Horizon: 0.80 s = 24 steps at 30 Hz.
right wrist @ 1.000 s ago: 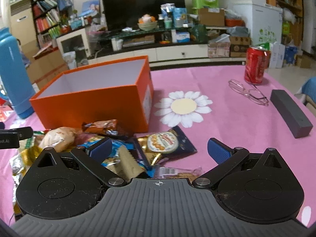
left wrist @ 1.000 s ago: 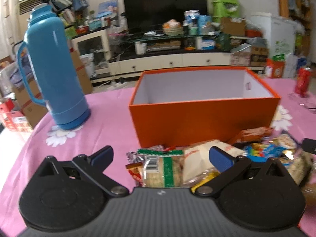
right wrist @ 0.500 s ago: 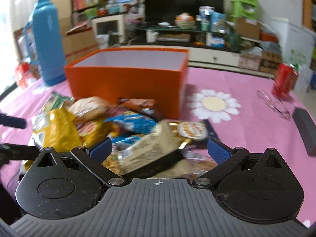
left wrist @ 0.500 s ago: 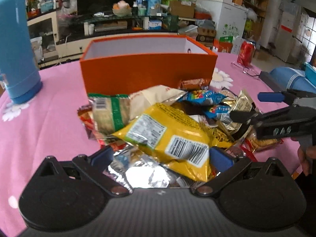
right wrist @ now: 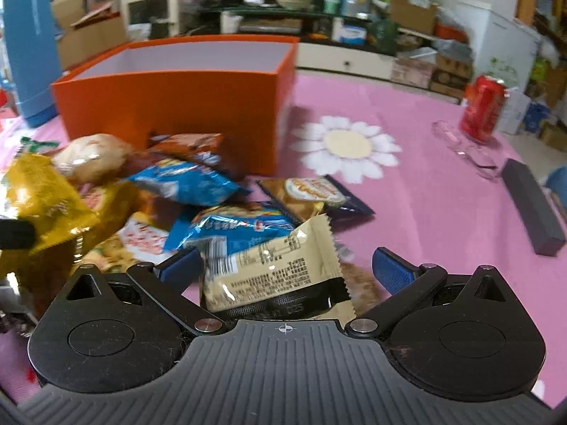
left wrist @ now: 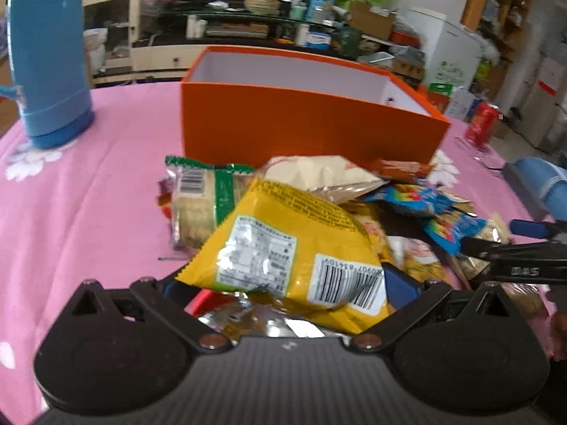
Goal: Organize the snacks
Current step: 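Grasp the yellow chip bag with the left tool while the right tool moves toward the snack pile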
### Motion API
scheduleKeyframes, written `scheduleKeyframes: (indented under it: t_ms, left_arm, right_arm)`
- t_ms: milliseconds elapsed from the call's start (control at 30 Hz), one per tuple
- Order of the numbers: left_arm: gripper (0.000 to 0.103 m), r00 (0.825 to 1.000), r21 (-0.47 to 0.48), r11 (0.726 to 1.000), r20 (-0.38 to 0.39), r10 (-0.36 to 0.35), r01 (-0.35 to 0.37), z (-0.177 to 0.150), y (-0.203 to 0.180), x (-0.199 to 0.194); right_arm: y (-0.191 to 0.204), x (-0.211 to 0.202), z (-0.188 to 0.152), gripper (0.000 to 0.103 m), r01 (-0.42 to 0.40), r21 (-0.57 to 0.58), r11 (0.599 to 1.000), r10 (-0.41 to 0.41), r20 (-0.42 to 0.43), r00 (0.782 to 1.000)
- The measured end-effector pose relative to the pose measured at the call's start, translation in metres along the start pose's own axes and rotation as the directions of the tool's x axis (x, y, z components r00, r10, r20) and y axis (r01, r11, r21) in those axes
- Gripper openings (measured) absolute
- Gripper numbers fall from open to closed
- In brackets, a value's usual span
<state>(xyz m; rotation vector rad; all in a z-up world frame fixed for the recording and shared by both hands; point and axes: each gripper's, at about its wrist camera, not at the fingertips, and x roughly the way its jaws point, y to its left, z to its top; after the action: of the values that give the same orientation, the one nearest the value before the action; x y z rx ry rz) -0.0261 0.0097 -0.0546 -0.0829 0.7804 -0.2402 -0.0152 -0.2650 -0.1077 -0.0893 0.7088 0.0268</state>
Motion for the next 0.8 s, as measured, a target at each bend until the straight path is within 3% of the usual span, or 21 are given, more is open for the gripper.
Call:
scheduleKeyframes:
  t_ms: [133, 500, 800]
  left_arm:
    - [0.103, 1.0, -0.024, 1.0, 0.005, -0.005, 0.006, 0.001, 0.003, 0.0]
    - [0.103, 0.996, 0.071, 0.995, 0.064, 0.063, -0.068, -0.001, -0.019, -0.003]
    - [0.103, 0.995, 0.086, 0.993, 0.063, 0.072, -0.077, -0.002, -0.024, -0.001]
  right_arm:
    - [0.004, -0.002, 0.004, 0.097, 0.007, 0.005, 1.0, -0.007, 0.013, 1.0]
    - [0.012, -0.012, 0.016, 0.097, 0.022, 0.017, 1.0, -0.023, 0.083, 0.996]
    - [-0.005, -0.015, 0.016, 0.097, 0.045, 0.083, 0.996, -0.052, 0.09, 0.995]
